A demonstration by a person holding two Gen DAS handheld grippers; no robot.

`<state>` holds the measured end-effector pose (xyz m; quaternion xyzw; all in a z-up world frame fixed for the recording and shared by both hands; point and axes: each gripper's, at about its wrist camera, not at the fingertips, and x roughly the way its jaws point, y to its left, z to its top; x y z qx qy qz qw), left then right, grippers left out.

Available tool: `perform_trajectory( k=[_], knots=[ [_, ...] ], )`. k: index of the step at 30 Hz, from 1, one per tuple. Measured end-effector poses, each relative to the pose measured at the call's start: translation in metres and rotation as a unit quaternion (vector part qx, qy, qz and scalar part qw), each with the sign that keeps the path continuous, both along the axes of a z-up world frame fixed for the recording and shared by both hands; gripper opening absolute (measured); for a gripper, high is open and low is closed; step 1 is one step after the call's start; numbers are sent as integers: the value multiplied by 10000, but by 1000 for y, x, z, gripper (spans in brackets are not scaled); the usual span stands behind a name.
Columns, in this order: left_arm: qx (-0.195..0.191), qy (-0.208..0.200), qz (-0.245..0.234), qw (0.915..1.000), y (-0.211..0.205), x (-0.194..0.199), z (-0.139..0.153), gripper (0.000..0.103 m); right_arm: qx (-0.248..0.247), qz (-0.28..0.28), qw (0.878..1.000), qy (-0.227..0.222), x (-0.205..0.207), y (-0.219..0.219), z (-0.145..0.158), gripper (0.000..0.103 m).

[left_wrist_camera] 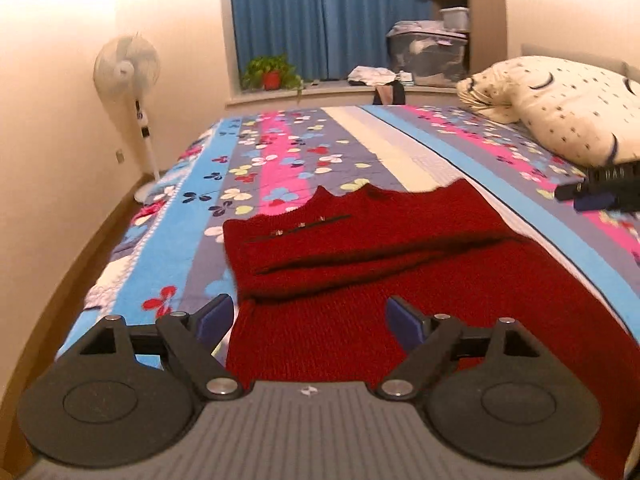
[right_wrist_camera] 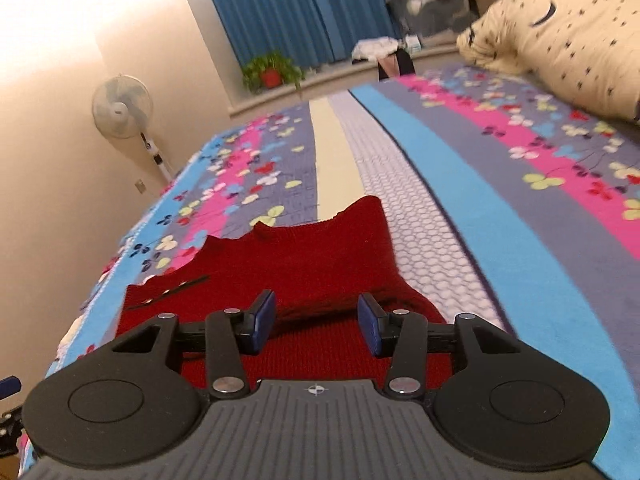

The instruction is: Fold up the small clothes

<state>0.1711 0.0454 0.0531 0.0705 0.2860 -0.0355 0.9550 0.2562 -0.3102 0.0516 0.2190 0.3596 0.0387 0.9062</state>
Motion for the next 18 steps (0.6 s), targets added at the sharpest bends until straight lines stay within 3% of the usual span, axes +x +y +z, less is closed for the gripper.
perform_trajectory(
  k=[5,7,9,12,18],
  knots=[
    [-179,387,-68,9991,4,-51,-13,86,-100,-110,9999,40,-50,-13,13,48],
    [-53,473,-116,9988,3,-62,-17,75,-200,-156,9997,46,-63,-19,13,47],
    [42,519,-116,9986,8,-68,-20,55,-346,-179,9992,45,-75,-26,13,47],
    [-138,637,12,9979,25,-73,-20,34,-614,-177,9979,95,-91,-34,9,47],
    [-736,868,543,9920,68,-73,-15,30,-739,-47,9967,329,-112,-52,-3,30]
  ],
)
